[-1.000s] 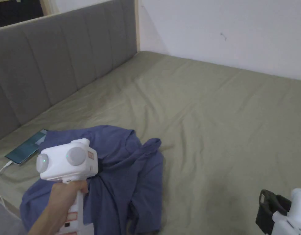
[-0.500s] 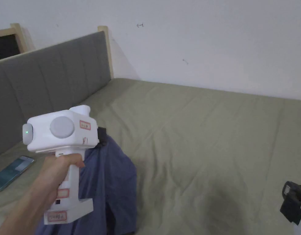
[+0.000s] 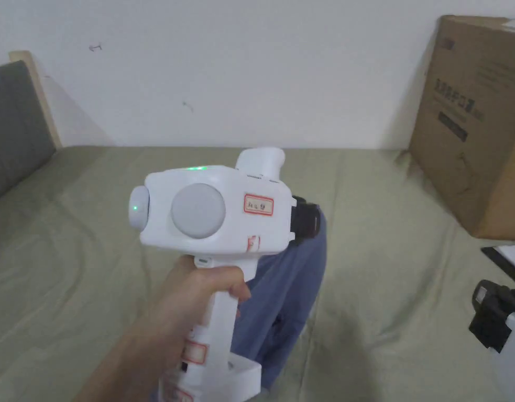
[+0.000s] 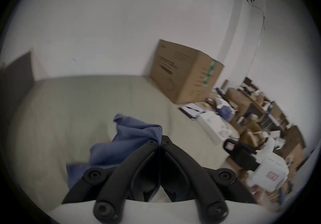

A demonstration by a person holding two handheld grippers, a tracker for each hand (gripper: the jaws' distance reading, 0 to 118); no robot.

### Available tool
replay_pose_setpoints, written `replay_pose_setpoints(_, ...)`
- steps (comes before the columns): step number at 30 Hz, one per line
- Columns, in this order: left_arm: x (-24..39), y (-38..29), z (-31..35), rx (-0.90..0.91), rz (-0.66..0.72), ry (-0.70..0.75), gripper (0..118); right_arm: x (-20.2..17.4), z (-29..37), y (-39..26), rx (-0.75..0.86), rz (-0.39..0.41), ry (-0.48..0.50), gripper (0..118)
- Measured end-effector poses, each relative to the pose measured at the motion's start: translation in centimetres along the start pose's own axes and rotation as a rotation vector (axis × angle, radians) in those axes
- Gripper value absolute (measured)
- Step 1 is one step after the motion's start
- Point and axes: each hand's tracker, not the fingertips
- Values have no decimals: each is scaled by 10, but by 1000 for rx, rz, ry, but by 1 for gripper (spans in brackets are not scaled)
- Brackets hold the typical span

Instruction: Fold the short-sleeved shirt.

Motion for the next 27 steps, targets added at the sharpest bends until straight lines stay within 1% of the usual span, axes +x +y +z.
replay_pose_setpoints(1,4,-13,-12,1,16,-67,0,8,2,-2,-1,-1,-15,0)
replay_pose_setpoints(2,9,-25,-27,-23,-23,-89,0,15,2,-3,-7,-4,-36,0)
replay_pose_setpoints(3,16,-42,-47,-69,-112,-13,0,22,1,-6,-17,-11,-56,0)
replay_pose_setpoints(4,20,-60,-71,-145,-162,82,0,28,0,-10,-35,-21,-73,0)
replay_pose_setpoints(5,19,-80,-94,-233,-153,96,0,34,-1,-14,-55,-28,-80,0)
replay_pose_setpoints(6,15,-102,-117,-303,-164,60,0,40,-3,-19,-71,-29,-84,0)
replay_pose_setpoints(7,9,-125,-135,-364,-134,34,0,44,-4,-24,-86,-27,-91,0)
replay_pose_setpoints(8,4,-145,-151,-410,-95,53,0,47,-6,-29,-101,-21,-98,0)
replay_pose_setpoints(9,2,-163,-164,-457,-114,73,0,50,-8,-34,-126,-12,-107,0)
replay_pose_setpoints(10,-1,-179,-173,-489,-99,96,0,52,-10,-38,-146,-5,-108,0)
replay_pose_setpoints(12,-7,-202,-185,-530,-126,123,0,56,-14,-44,-174,8,-110,0)
replay_pose_setpoints(13,-8,-207,-184,-548,-105,145,0,57,-15,-47,-181,12,-108,0)
replay_pose_setpoints(18,-18,-196,-176,-503,-80,117,1,54,-26,-52,-211,17,-96,0)
replay_pose_setpoints(19,-19,-192,-173,-500,-96,117,12,52,-27,-52,-211,15,-87,0)
replay_pose_setpoints(20,-18,-187,-168,-490,-117,107,37,49,-29,-52,-213,15,-78,0)
replay_pose_setpoints(21,-14,-180,-161,-478,-124,105,68,47,-30,-52,-216,18,-71,0)
replay_pose_setpoints(22,-15,-174,-154,-462,-131,97,106,43,-31,-52,-217,25,-61,0)
replay_pose_setpoints(23,-17,-167,-142,-411,-126,99,117,40,-32,-51,-219,33,-53,0)
replay_pose_setpoints(25,-22,-151,-113,-311,-96,61,117,32,-35,-49,-215,47,-34,0)
replay_pose_setpoints(27,-38,-135,-86,-284,-34,73,117,23,-37,-48,-212,52,-13,0)
